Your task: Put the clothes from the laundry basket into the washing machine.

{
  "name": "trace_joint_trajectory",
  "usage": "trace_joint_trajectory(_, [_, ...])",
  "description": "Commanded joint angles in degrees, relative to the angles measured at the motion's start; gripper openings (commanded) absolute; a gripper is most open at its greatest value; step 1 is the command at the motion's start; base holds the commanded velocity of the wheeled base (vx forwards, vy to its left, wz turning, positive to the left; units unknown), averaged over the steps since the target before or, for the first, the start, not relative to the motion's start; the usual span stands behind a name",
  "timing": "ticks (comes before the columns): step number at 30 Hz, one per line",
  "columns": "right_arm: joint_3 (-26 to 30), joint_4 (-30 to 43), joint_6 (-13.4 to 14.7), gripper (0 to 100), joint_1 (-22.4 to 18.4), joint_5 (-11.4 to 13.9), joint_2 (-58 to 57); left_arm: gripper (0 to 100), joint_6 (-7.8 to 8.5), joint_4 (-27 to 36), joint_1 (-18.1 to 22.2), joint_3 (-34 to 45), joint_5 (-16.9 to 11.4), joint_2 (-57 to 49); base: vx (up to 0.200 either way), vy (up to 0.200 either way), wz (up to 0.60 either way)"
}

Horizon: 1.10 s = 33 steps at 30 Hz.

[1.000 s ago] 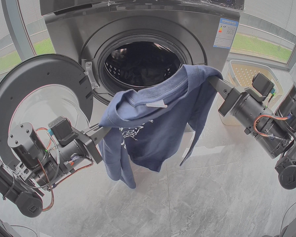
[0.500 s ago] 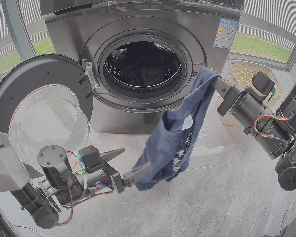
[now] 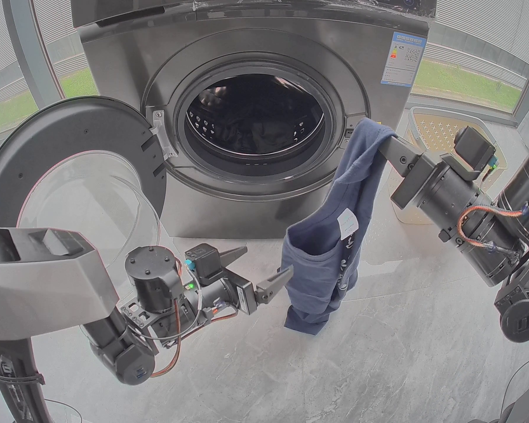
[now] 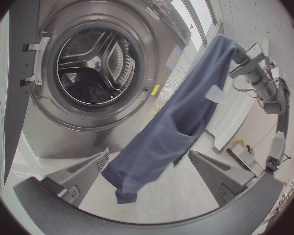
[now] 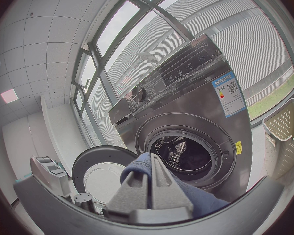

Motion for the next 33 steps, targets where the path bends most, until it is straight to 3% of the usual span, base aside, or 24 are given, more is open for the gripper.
trace_joint_trajectory(1, [0.2,0.05,0.01,0,0.11,0.15,-0.28,100,0.58,-0.08,3.32,-5.92,0.6,7.04,0.0,0.0,0.0])
trace_joint_trajectory(7, [0.2,-0.12,0.01,0,0.46,0.07,-0.28,100,2.07,-0.08,3.23,-8.3,-0.19,9.76,0.0,0.0,0.0])
trace_joint_trajectory(11, [0.2,-0.12,0.01,0,0.46,0.07,-0.19,100,4.27,-0.17,3.14,-9.44,-3.35,11.26,0.0,0.0,0.0])
trace_joint_trajectory(14, [0.29,-0.12,0.01,0,0.55,0.15,-0.19,100,4.97,-0.08,3.14,-10.49,-4.85,11.79,0.0,0.0,0.0])
trace_joint_trajectory(23, [0.29,-0.12,0.01,0,1.08,0.07,-0.11,100,5.41,-0.08,3.41,-15.24,-5.72,14.07,0.0,0.0,0.0])
trace_joint_trajectory(33, [0.38,-0.12,0.1,0,1.17,0.15,0.07,100,5.5,-0.08,4.11,-18.75,-9.24,15.21,0.0,0.0,0.0])
